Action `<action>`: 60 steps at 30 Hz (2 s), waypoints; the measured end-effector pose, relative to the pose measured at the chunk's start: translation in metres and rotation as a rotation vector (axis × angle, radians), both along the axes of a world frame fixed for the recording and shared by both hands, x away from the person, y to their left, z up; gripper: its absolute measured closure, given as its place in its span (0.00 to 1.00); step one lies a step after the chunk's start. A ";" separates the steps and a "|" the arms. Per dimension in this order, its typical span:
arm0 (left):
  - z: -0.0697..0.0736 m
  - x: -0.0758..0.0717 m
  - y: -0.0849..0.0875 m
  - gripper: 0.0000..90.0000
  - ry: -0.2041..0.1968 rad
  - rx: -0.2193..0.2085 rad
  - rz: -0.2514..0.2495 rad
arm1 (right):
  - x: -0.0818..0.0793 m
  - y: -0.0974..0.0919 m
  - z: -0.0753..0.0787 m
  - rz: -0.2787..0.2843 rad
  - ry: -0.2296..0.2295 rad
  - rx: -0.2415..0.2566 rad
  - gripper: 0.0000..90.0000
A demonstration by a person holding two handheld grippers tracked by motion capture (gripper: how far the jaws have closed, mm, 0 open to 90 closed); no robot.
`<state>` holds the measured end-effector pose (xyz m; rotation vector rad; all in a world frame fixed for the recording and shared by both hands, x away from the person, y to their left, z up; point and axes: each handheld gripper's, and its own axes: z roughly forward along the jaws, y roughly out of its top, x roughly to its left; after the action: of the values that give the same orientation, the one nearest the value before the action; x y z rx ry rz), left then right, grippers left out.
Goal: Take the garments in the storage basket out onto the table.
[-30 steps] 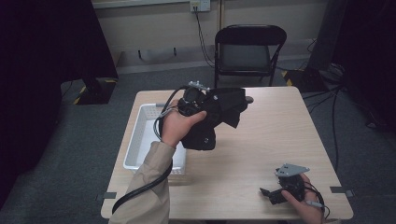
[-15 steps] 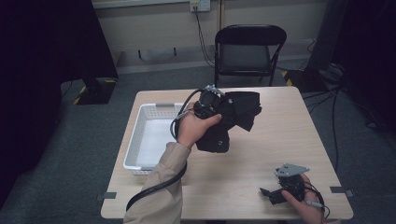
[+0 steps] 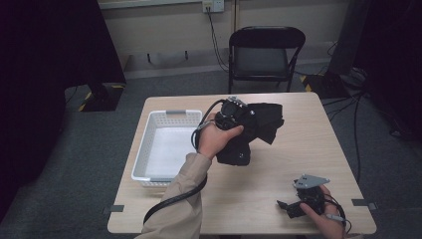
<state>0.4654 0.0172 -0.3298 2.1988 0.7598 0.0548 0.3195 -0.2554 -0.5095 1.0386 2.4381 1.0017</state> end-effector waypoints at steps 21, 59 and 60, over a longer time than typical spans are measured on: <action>-0.035 0.009 -0.026 0.80 0.035 0.004 -0.018 | 0.000 0.000 0.000 0.000 0.000 0.001 0.00; -0.089 0.018 -0.054 0.79 0.086 0.066 -0.016 | 0.000 0.000 0.000 0.000 0.000 0.000 0.00; -0.090 0.018 -0.055 0.78 0.086 0.062 -0.011 | 0.000 0.000 0.000 0.001 0.000 0.000 0.00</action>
<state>0.4836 -0.0381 -0.4203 2.2759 0.8029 -0.0224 0.3195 -0.2554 -0.5095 1.0377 2.4383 1.0019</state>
